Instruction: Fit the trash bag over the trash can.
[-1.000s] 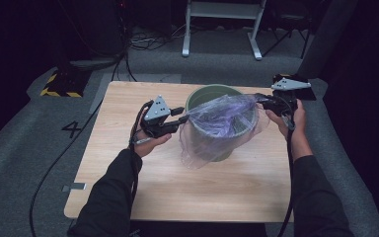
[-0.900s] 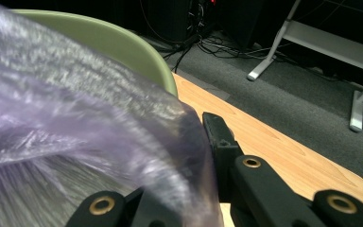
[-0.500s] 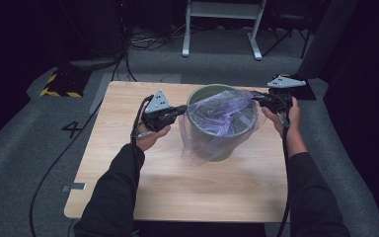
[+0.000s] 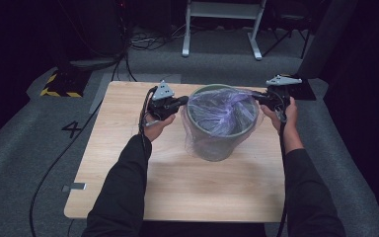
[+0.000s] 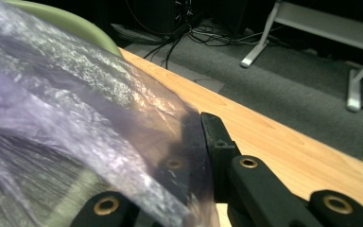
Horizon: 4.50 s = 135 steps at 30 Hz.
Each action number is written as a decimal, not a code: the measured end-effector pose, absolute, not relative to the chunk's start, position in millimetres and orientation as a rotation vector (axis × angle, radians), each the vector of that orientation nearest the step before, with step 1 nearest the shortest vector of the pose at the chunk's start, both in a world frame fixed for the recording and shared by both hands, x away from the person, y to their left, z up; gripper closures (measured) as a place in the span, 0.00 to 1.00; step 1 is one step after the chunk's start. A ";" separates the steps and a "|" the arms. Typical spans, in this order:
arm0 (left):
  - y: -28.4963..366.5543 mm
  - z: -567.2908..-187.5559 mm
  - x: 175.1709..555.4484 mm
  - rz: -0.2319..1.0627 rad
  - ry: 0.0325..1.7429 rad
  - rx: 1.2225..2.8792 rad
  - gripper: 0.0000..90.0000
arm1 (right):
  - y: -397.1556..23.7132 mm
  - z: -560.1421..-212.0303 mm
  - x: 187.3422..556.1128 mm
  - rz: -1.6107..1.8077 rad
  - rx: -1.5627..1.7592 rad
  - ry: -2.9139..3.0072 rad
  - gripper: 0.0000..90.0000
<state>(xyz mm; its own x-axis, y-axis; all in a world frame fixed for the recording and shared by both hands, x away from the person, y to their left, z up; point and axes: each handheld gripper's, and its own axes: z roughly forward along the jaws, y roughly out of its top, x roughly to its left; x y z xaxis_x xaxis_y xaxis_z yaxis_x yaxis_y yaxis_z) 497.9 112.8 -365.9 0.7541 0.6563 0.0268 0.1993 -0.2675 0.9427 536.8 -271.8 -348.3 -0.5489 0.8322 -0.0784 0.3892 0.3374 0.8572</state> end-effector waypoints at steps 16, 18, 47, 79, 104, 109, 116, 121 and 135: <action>104.6 -392.7 522.3 0.399 0.786 1.835 1.00 | -267.9 -374.9 544.3 1.151 1.134 2.166 0.98; 103.7 -394.7 523.0 0.384 0.791 1.837 1.00 | -266.2 -377.4 543.5 1.165 1.134 2.178 0.98; 111.8 -403.4 526.1 0.398 0.845 1.855 0.99 | -292.4 -369.3 522.1 1.209 1.079 2.157 0.36; 134.0 -401.2 514.8 0.417 0.840 1.871 0.57 | -301.1 -369.9 500.4 1.199 1.052 2.114 0.41; 97.9 -412.6 402.9 0.410 0.401 2.065 0.80 | -300.0 -371.2 453.8 1.221 0.796 2.207 0.87; 98.2 -424.4 407.6 0.401 0.369 2.121 0.99 | -299.8 -380.8 455.0 1.190 0.820 2.225 0.93; 106.7 -446.6 417.8 0.355 0.419 2.180 1.00 | -301.8 -398.8 460.7 1.148 0.879 2.281 0.95; 116.7 -460.3 425.5 0.327 0.488 2.177 0.99 | -299.4 -404.7 466.9 1.131 0.901 2.292 0.94; 128.0 -477.4 435.8 0.378 0.605 2.156 0.89 | -304.0 -416.8 478.4 1.113 1.012 2.275 0.73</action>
